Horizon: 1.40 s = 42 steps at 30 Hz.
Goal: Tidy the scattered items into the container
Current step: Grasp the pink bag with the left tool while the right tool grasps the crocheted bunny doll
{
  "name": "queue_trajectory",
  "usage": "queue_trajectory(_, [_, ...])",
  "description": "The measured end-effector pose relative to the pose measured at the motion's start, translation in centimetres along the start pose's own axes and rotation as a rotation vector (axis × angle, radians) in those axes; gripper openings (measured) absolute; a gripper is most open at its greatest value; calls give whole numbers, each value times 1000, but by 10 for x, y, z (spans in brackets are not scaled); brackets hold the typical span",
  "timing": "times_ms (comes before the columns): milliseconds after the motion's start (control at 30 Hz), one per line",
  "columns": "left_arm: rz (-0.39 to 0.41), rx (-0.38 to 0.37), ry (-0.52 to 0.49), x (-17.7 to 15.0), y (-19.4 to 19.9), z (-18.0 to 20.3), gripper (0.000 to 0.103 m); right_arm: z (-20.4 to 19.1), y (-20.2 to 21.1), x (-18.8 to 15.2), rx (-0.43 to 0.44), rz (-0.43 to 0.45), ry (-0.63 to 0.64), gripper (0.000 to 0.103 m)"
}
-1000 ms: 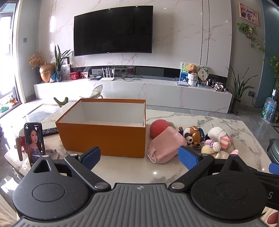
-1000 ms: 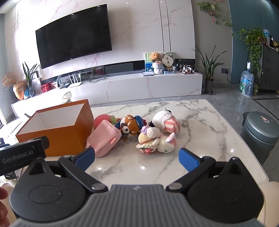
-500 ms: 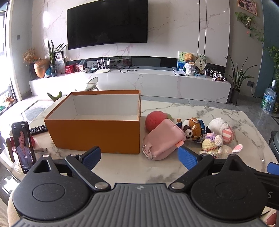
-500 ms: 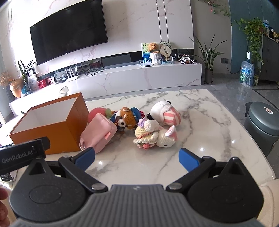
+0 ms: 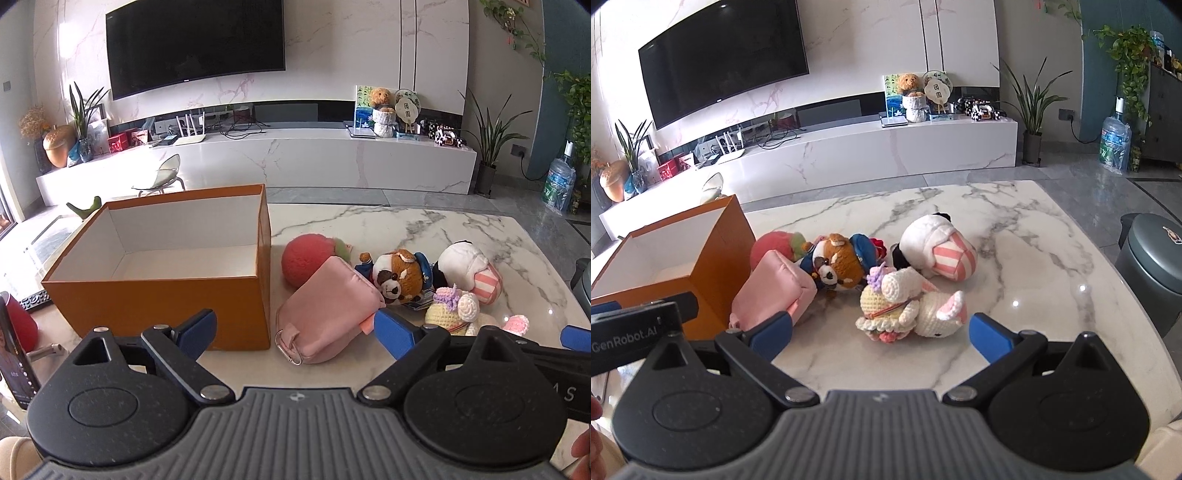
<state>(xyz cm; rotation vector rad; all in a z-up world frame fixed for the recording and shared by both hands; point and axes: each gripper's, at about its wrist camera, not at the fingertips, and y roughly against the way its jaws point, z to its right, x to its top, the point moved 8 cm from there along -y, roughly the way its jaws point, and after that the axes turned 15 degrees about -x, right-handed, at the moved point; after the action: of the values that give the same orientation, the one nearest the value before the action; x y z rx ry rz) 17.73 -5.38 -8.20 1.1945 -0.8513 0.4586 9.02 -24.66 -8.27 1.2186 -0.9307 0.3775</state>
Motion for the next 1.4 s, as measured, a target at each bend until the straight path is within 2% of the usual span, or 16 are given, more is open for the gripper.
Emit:
queue_trajectory(167, [-68, -33, -43, -4, -33, 6, 103, -1, -31, 4, -19, -33, 26, 95])
queue_trajectory(267, [-116, -61, -63, -9, -54, 11, 102, -3, -49, 7, -23, -52, 44, 87])
queue_trajectory(367, [-154, -73, -96, -15, -73, 14, 95, -5, -64, 8, -24, -66, 63, 81])
queue_trajectory(467, [-173, -77, -140, -20, -89, 17, 89, -9, -76, 9, -17, -76, 83, 80])
queue_trajectory(600, [-178, -99, -212, -26, -106, 21, 82, -16, -92, 7, 4, -100, 98, 80])
queue_trajectory(733, [-191, -85, -264, -32, -121, 22, 78, -23, -106, 5, 20, -117, 114, 80])
queue_trajectory(1067, [-180, -48, -386, -32, -142, 28, 66, -33, -127, 10, -33, -58, 208, 80])
queue_trajectory(1233, [-160, -59, -412, -29, -142, 31, 50, -35, -138, 12, -63, -45, 259, 81])
queue_trajectory(1400, [-147, -72, -414, -26, -137, 31, 40, -39, -144, 9, -83, -35, 313, 83])
